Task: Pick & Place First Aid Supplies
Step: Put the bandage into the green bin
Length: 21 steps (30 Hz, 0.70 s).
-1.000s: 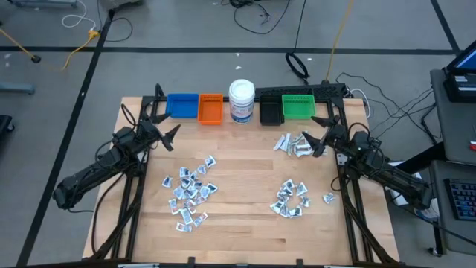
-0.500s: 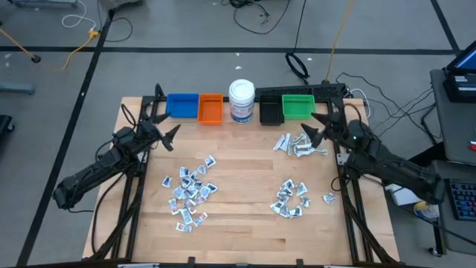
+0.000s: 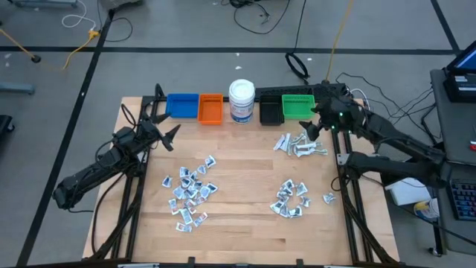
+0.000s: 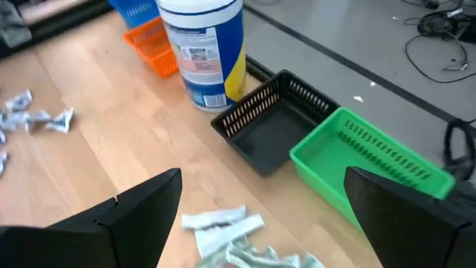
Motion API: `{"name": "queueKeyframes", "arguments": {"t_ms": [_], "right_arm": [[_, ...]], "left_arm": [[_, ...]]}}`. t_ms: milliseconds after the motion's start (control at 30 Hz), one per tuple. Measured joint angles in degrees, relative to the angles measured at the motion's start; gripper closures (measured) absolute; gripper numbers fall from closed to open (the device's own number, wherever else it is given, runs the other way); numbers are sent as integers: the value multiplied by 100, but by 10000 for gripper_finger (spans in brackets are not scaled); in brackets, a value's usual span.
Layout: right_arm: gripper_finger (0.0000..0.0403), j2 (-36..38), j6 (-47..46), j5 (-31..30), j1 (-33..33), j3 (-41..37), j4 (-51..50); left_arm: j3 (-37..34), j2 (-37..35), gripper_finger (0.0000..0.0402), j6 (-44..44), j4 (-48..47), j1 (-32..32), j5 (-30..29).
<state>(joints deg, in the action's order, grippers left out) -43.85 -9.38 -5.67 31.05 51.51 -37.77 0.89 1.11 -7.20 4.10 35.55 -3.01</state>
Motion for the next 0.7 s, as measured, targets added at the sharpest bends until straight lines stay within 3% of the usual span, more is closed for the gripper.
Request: {"name": "queueKeyframes", "arguments": {"t_ms": [333, 700], "right_arm": [[32, -667, 440, 54, 0, 1595, -1766], [32, -1433, 837, 1172, -2, 2240, -2788]], "left_arm": [[0, -1, 91, 0, 0, -1, 0], [-2, -1, 91, 0, 0, 0, -2]]}}
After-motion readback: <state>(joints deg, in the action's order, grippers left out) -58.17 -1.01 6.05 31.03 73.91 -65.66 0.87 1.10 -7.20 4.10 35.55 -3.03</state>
